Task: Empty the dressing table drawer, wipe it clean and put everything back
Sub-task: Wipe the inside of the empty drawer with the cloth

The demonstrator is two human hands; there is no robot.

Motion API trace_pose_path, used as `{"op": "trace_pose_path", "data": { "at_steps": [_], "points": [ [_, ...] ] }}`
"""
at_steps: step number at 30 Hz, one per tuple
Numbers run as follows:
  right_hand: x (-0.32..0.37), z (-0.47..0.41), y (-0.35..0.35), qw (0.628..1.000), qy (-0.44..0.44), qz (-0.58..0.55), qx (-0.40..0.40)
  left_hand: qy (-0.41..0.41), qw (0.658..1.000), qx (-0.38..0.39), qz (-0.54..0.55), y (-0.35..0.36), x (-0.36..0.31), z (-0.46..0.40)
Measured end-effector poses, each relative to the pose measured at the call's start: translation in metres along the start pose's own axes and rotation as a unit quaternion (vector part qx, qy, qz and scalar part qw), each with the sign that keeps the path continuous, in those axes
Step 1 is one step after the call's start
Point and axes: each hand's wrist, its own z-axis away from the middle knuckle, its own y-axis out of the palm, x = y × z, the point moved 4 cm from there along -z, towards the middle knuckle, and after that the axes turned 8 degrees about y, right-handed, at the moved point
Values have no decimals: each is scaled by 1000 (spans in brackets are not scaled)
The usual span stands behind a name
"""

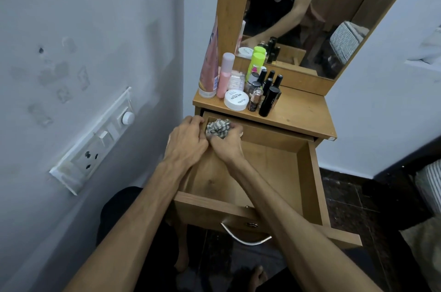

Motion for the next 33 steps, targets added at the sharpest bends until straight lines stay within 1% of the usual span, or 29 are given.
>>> {"op": "trace_pose_path", "data": {
  "at_steps": [1,3,4,6,8,9,10,11,13,14,15,19,23,26,30,33],
  "points": [
    [-1,-4,2,1000,3,-9,-21,-1,1000,2,-2,-1,-1,1],
    [-2,-8,-1,998,2,24,-59,-3,1000,6,-4,-2,-4,2],
    [-1,-7,-3,997,-8,56,-58,-5,1000,8,-3,-3,-5,3],
    [1,-3,-8,996,-37,77,-15,-8,1000,1,3,-6,-6,5],
    [0,2,-16,996,-18,35,76,-15,999,-27,11,-12,-5,5],
    [-3,6,-21,991,-3,31,129,-19,999,-40,13,-14,-6,5],
    [-5,13,-24,983,5,57,175,-20,998,-51,11,-16,-6,5],
    [-9,21,-26,970,7,96,225,-17,998,-59,7,-17,-7,5],
    [-15,42,-19,925,13,157,347,-4,997,-73,-7,-18,-8,5],
    [-17,53,-14,904,18,171,392,7,997,-77,-13,-18,-9,5],
    [-17,60,-10,893,22,177,412,23,996,-80,-18,-17,-11,5],
    [-14,77,-16,892,15,198,407,102,991,-80,-44,-13,-23,6],
    [-12,85,-33,895,-57,246,367,173,980,-38,-89,-2,-29,6],
    [-13,88,-50,885,-87,289,353,219,969,-5,-111,2,-30,6],
    [-34,85,-98,874,-66,373,304,261,954,38,-145,6,-33,8],
    [-46,85,-138,872,-43,404,273,285,945,71,-146,11,-40,11]
  ]
}}
